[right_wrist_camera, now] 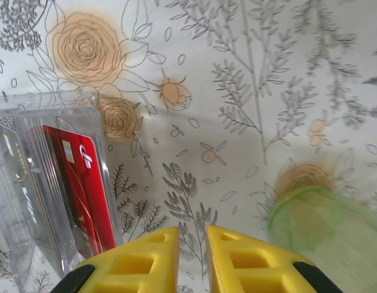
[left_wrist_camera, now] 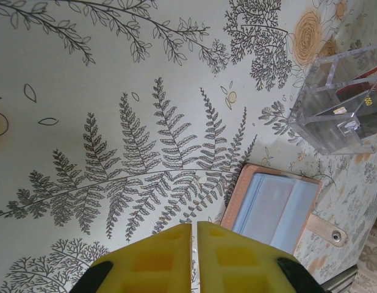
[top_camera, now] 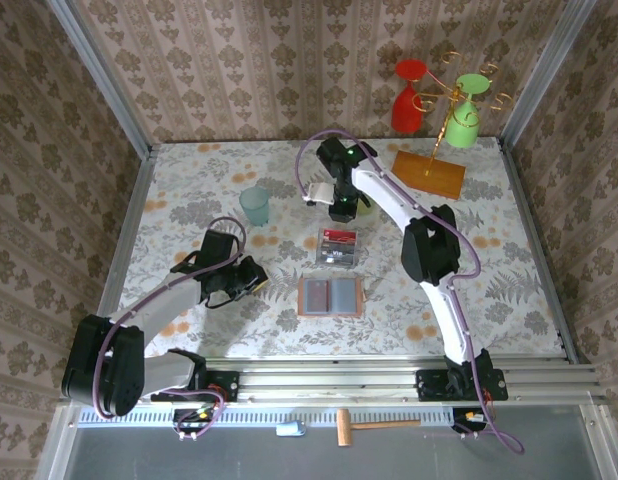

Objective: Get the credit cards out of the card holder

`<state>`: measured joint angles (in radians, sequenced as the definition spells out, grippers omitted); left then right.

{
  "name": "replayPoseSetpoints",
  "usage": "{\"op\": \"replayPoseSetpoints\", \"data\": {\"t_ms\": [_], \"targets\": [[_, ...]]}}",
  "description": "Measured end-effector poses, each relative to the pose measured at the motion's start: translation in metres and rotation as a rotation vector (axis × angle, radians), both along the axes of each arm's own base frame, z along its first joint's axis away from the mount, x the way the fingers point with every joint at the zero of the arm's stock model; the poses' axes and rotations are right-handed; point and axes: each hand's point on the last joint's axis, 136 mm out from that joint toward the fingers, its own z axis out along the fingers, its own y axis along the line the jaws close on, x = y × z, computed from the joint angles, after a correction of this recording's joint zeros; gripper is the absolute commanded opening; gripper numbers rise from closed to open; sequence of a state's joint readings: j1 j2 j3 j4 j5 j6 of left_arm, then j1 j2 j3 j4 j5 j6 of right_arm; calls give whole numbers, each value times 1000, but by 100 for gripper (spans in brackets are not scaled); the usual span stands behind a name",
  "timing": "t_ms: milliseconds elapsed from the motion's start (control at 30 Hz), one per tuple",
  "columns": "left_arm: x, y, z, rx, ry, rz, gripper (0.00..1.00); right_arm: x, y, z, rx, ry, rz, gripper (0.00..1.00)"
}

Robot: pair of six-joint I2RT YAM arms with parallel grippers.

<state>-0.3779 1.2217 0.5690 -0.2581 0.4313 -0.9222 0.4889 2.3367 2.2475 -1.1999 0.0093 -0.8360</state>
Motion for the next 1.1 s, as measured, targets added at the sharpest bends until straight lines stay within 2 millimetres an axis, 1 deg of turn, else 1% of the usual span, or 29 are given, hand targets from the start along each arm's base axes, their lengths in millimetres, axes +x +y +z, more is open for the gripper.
{"op": "replayPoseSetpoints", "data": {"t_ms": [100, 200, 267, 400, 533, 633, 733, 867, 933, 1033, 1100], "targets": [[0, -1, 0, -3, 1, -3, 11, 1, 0, 18, 25, -38, -34, 19], [-2, -4, -2, -6, 8, -16, 11, -1, 0, 35, 58, -59, -85, 20], [-3, -7, -5, -4, 16, -28, 11, -10, 1, 40, 84, -48, -115, 21], [-8, -17, -11, -4, 29, -65, 11, -42, 1, 42, 139, 12, -171, 21], [-11, -30, -15, -2, 34, -109, 11, -83, 2, 31, 189, 89, -222, 20], [-13, -42, -18, 0, 38, -148, 11, -107, 4, 23, 238, 139, -271, 19], [-13, -54, -21, 0, 37, -181, 11, -129, 2, 13, 279, 185, -333, 18], [-15, -66, -24, -6, 35, -210, 11, -146, 1, -4, 310, 225, -400, 17], [-18, -70, -25, -7, 39, -218, 11, -152, 1, -17, 313, 246, -436, 17], [-19, -73, -26, -10, 41, -223, 11, -159, 1, -31, 312, 264, -475, 16], [-20, -74, -26, -10, 40, -225, 11, -158, 3, -37, 317, 265, -500, 15]]}}
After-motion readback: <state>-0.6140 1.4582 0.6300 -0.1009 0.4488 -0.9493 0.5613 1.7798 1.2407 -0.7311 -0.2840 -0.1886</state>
